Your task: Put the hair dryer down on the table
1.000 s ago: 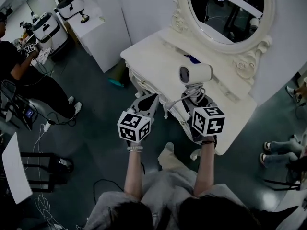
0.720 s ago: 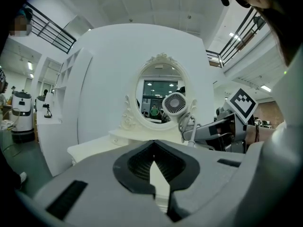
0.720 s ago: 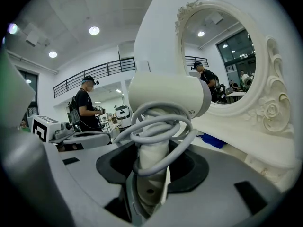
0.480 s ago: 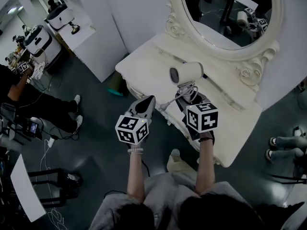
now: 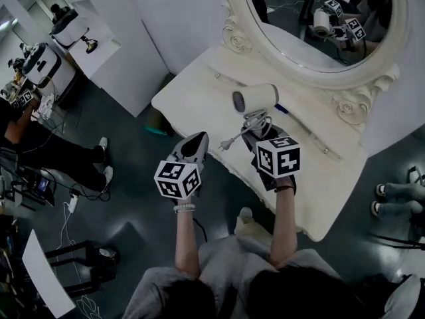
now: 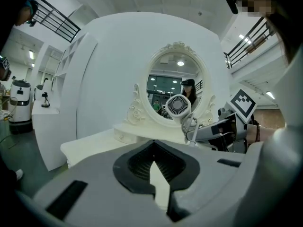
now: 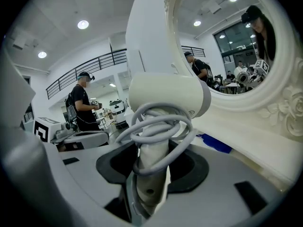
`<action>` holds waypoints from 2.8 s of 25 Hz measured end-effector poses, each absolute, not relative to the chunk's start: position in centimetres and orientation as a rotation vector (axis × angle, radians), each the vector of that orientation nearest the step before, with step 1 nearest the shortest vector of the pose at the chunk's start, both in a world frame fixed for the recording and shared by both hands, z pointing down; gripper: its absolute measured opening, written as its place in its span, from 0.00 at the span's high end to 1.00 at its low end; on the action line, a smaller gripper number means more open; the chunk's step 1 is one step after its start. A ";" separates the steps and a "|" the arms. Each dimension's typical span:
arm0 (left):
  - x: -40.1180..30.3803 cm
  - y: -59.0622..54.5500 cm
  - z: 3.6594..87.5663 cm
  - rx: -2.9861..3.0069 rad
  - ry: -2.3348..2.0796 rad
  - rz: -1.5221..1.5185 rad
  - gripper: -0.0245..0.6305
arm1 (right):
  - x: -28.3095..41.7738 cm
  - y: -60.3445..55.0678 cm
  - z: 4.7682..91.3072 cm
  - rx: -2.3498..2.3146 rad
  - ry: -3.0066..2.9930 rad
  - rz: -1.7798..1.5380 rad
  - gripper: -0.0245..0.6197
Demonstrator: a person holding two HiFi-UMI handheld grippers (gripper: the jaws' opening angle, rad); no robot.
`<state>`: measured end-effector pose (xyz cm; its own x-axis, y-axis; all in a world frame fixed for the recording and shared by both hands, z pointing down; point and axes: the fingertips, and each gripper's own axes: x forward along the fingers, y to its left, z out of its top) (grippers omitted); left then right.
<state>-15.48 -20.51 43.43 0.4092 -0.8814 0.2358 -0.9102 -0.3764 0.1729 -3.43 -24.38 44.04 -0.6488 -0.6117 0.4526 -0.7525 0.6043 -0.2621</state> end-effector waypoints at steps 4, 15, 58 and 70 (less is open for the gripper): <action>-16.6 -21.7 45.4 2.354 -1.556 0.159 0.96 | -4.1 -25.5 46.0 1.093 -2.481 0.662 0.68; -18.6 -28.2 48.2 2.339 -1.473 0.190 0.96 | -7.2 -30.3 50.4 1.054 -2.399 0.731 0.68; -20.9 -35.1 57.9 2.215 -1.097 0.304 0.96 | -11.9 -34.8 62.6 0.981 -1.979 0.841 0.67; -21.3 -35.0 57.7 2.192 -1.133 0.304 0.96 | -12.7 -34.8 63.6 0.906 -1.943 0.798 0.67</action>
<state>-21.31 -34.99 57.72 0.6009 -0.6455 0.4715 -0.7949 -0.4203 0.4377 -12.71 -34.84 63.65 -0.3969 -0.2947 0.8693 -0.8206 0.5383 -0.1921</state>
